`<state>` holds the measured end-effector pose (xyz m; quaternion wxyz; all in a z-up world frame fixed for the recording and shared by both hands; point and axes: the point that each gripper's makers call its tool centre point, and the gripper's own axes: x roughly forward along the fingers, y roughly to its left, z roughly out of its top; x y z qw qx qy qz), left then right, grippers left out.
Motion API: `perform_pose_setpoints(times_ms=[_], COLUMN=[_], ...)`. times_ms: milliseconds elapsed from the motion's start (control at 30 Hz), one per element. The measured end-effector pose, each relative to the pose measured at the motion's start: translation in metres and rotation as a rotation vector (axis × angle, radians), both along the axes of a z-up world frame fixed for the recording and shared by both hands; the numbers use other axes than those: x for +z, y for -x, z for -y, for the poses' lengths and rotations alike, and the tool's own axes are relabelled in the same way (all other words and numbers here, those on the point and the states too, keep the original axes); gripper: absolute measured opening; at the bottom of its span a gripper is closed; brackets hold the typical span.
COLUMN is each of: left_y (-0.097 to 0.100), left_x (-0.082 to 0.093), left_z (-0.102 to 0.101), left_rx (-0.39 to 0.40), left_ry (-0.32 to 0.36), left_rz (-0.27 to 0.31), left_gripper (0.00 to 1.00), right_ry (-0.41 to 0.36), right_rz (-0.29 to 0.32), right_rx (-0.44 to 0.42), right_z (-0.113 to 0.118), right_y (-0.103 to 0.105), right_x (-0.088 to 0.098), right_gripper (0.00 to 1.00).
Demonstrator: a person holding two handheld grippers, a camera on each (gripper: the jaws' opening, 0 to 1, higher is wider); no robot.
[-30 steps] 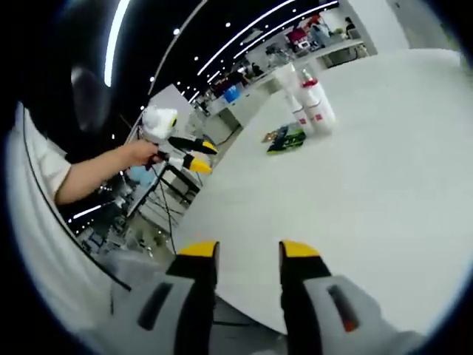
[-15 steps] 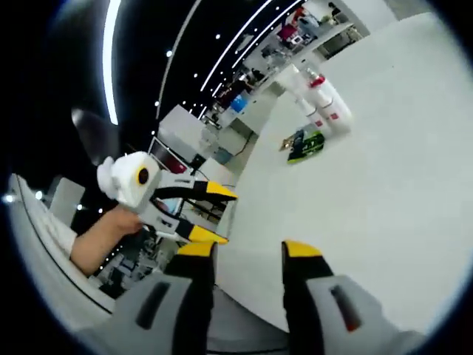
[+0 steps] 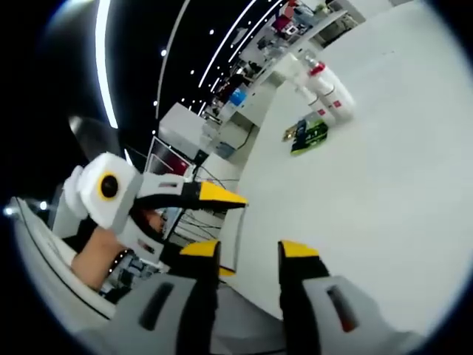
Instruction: Arrange the skincare products in the storage area until every visible bottle or jar stands upright without overlapping.
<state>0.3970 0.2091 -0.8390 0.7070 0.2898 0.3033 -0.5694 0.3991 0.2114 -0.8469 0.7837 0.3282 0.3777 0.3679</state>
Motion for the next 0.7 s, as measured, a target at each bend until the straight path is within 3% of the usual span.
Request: perform_pose_setpoints(times_ms=[267, 400, 533, 667, 700], left_y=[0.012, 0.014, 0.015, 0.006, 0.004], left_x=[0.002, 0.0, -0.001, 0.009, 0.01], left_z=[0.01, 0.009, 0.006, -0.001, -0.004], left_rx=[-0.03, -0.034, -0.016, 0.115, 0.166], left_ry=[-0.002, -0.002, 0.005, 0.115, 0.154], left_rz=[0.01, 0.004, -0.012, -0.071, -0.108], left_gripper=[0.41, 0.42, 0.4, 0.47, 0.48], right_ry=[0.033, -0.005, 0.011, -0.004, -0.02], right_rz=[-0.037, -0.046, -0.035, -0.02, -0.014], right_rx=[0.048, 0.085, 0.106, 0.096, 0.086], right_z=[-0.006, -0.012, -0.016, -0.008, -0.006], right_y=[0.008, 0.015, 0.015, 0.011, 0.009], right_x=[-0.01, -0.004, -0.003, 0.001, 0.004], right_gripper=[0.2, 0.04, 0.03, 0.03, 0.02])
